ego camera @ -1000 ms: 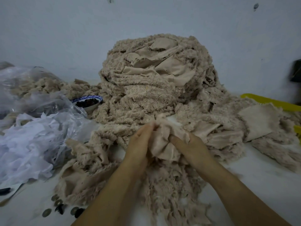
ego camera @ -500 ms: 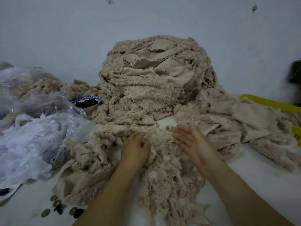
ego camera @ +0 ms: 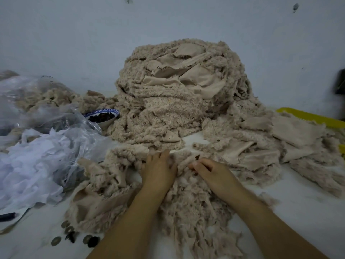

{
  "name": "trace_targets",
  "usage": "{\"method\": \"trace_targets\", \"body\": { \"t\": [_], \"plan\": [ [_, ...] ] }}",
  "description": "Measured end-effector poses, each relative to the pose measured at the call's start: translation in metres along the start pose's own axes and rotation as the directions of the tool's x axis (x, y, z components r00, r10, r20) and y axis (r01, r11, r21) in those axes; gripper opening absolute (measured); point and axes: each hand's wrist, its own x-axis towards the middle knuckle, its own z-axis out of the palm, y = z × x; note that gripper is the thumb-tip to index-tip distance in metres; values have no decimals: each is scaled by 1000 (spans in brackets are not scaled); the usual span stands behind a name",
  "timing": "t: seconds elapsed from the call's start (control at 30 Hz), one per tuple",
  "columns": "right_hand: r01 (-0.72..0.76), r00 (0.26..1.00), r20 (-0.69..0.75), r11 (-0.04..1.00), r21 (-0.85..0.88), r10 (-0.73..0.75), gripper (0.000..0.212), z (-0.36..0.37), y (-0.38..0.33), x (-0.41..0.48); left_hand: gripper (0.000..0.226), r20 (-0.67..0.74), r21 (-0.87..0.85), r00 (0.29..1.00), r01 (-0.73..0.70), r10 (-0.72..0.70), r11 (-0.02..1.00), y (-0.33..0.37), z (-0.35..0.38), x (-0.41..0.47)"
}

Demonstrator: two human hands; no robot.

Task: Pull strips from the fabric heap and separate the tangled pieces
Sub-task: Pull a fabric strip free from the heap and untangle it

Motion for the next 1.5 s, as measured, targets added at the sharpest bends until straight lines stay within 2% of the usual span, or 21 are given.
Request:
{"method": "trace_targets", "body": {
  "t": [0.07, 0.17, 0.23, 0.33, 0.4, 0.5, 0.57, 0.6, 0.67, 0.77, 0.87, 1.0, 1.1, 1.17, 1.2, 1.23, 1.3, 1.33, 1.37, 1.43, 1.5],
  "plan": [
    [-1, 1000, -3, 1000, -11, 1, 22, 0, 2, 1, 27, -51, 9, 997, -52, 52, 999, 3, 1, -1],
    [-12, 1000, 8, 1000, 22, 12, 9, 1, 2, 3, 17, -263, -207, 958, -173, 116, 963, 6, -6, -5],
    [4, 999, 33, 985, 173, -10, 25, 3, 1, 5, 14, -418, -255, 877, -364, 237, 896, 12, -13, -12],
    [4, 1000, 0, 933, 359, -5, 52, 1, 2, 7, 20, -374, -324, 818, -557, 437, 765, 30, -13, -26],
    [5, 997, -75, 958, 288, 17, 48, -1, 0, 7, 27, -334, -401, 836, -544, 435, 737, 34, -9, -30],
    [-50, 974, -213, 985, 164, 84, 48, -8, 0, 10, 41, -174, -434, 916, -402, 362, 807, 28, -6, -24],
    [-62, 957, -255, 959, 276, 135, 57, -13, 1, 11, 48, 21, -354, 951, -282, 309, 892, 20, -3, -20],
    [-58, 951, -267, 939, 338, 155, 57, -15, 0, 11, 41, 55, -312, 956, -259, 289, 914, 17, -2, -18],
    [-45, 946, -272, 900, 434, 178, 45, -17, -1, 9, 12, -32, -323, 969, -243, 246, 915, 15, -2, -16],
    [-8, 941, -293, 881, 474, 166, 61, -16, -3, 6, 18, -193, -480, 973, -208, 128, 852, 14, -6, -16],
    [30, 925, -350, 890, 456, 149, 46, -18, -4, 8, 27, -226, -602, 974, -125, -18, 789, 12, -11, -15],
    [24, 911, -353, 825, 564, 214, 11, -27, 0, 13, 30, -116, -861, 983, -30, -139, 508, 13, -18, -13],
    [-45, 933, -206, 664, 746, 295, 17, -28, -6, 11, 16, 68, -981, 984, 96, -164, 171, 14, -22, -12],
    [-36, 960, -133, 579, 815, 246, 26, -28, -8, 7, 10, 183, -983, 977, 183, -111, -4, 11, -24, -11],
    [-17, 970, -135, 607, 795, 204, 31, -29, -8, 6, 21, 220, -975, 973, 217, -77, -37, 9, -25, -11],
    [-3, 977, -149, 713, 701, 151, 39, -29, -8, 5, 32, 238, -970, 970, 234, -55, -58, 8, -25, -10],
    [3, 986, -160, 959, 285, 44, 40, -24, -8, 3, 45, 229, -967, 973, 223, -36, -124, 6, -26, -9],
    [11, 985, -171, 997, 75, 2, 31, -21, -7, 5, 46, 214, -964, 976, 206, -28, -167, 5, -27, -9],
    [25, 982, -187, 999, -35, -31, 21, -18, -9, 6, 47, 202, -958, 979, 195, -16, -209, 5, -27, -9],
    [0, 974, -225, 999, -41, -10, 1, -17, -12, 6, 47, 188, -947, 982, 186, 17, -264, 4, -27, -8],
    [-37, 956, -289, 999, 38, 46, 13, -19, -10, 7, 47, 168, -944, 985, 175, 49, -278, 5, -28, -9]
  ]
}}
